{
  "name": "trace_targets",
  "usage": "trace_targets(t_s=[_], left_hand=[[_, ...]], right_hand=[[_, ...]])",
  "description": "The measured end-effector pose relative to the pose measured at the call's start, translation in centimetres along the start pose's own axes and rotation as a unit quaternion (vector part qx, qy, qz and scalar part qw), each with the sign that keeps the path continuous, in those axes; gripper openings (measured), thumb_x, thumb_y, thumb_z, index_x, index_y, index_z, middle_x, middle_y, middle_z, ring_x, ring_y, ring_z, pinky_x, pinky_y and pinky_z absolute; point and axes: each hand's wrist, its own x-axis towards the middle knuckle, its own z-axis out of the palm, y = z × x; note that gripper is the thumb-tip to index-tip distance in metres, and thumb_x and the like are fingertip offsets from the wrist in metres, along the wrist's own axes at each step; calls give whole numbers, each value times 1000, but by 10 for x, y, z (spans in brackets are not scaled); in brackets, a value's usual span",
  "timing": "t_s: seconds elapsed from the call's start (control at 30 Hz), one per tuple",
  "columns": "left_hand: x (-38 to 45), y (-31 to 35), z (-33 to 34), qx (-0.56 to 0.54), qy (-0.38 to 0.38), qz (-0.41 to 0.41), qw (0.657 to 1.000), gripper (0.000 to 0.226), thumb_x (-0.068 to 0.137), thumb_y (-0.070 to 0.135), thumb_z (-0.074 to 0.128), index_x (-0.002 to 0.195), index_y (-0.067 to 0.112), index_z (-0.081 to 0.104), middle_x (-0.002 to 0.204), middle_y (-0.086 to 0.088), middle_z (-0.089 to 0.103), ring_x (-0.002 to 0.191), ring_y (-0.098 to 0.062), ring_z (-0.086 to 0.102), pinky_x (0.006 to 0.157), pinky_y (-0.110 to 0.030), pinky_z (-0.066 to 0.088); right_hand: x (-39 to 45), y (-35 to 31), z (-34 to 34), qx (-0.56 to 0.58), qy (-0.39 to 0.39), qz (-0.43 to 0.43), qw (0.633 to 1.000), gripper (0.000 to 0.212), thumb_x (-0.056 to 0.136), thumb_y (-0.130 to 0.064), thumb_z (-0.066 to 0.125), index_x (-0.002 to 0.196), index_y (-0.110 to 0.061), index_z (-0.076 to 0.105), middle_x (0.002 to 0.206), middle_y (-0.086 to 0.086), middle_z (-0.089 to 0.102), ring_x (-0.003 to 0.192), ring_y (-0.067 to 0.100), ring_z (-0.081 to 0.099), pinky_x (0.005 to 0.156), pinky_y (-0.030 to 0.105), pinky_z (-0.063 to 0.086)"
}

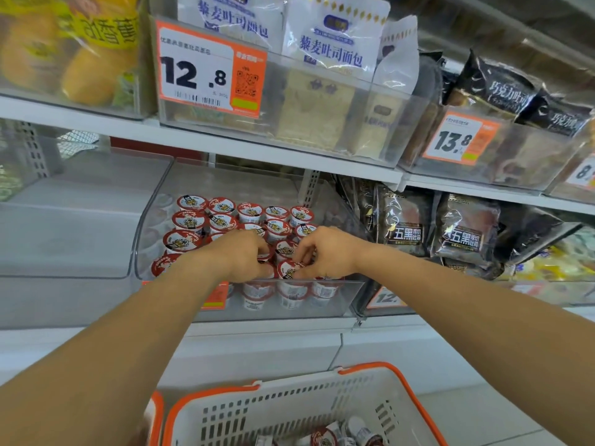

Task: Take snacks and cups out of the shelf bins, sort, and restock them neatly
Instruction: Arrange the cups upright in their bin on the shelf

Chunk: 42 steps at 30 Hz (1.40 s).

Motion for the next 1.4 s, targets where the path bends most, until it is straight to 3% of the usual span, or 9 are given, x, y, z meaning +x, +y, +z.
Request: trace_targets(t_s=[0.1,0.27,0.47,0.6,0.7,0.83,1.1,1.2,1.4], left_hand=[[-4,-7,-5,0,-23,5,1000,57,93,43,65,143,20,52,148,0,50,132,-22,50,110,-35,42],[-6,-9,-4,-26,-17,13,999,53,91,39,70,139,20,58,145,1,54,130,-20,52,109,-34,43],[-5,-11,-3,-27,-12,17,999,54,91,37,70,140,19,57,146,1,54,131,-20,51,109,-31,42],[-4,-11,-3,-36,-15,21,999,53,91,36,70,140,19,57,146,1,53,131,-20,51,108,-31,42],[-5,-10,-3,-37,-13,21,999,54,91,37,70,140,18,57,147,1,53,132,-20,50,109,-32,42],[-4,-11,-1,-42,-15,19,999,54,92,39,68,141,19,56,148,1,51,133,-21,49,110,-34,42],[-3,-15,-2,-47,-16,25,998,52,92,39,68,140,20,57,146,1,53,131,-20,51,110,-34,42],[-1,-16,-2,-42,-20,30,998,54,91,38,70,140,20,57,145,2,54,130,-20,52,111,-35,42],[0,-17,-2,-41,-25,30,998,54,91,37,70,140,20,57,145,2,54,131,-20,52,111,-35,42]], right_hand=[[0,1,1,7,11,5,1000,42,81,-44,81,115,-20,73,116,-4,71,104,14,64,95,32,52],[4,1,13,-22,18,-32,999,61,88,-49,71,142,-25,56,153,4,44,142,21,37,119,37,29],[7,2,4,-32,-53,-18,998,64,90,-39,73,148,-27,48,155,-8,44,141,13,41,116,24,30],[9,3,5,-20,-68,-11,997,68,90,-39,73,151,-27,44,158,-7,40,144,14,37,120,32,29],[6,3,4,28,-19,-10,999,58,85,-39,78,138,-25,59,145,-6,55,132,15,51,113,34,40],[3,6,4,102,53,-13,993,20,84,-29,81,101,-19,76,102,-2,73,92,12,65,87,33,53],[8,8,5,54,52,36,997,23,92,-23,73,113,-14,71,95,-3,69,86,11,64,87,29,54],[8,5,4,-12,70,-5,997,20,89,-24,76,108,-17,73,104,-3,67,92,11,59,87,27,49],[7,5,3,34,18,-26,999,27,88,-24,77,115,-19,76,85,-23,57,74,-5,53,65,6,38]])
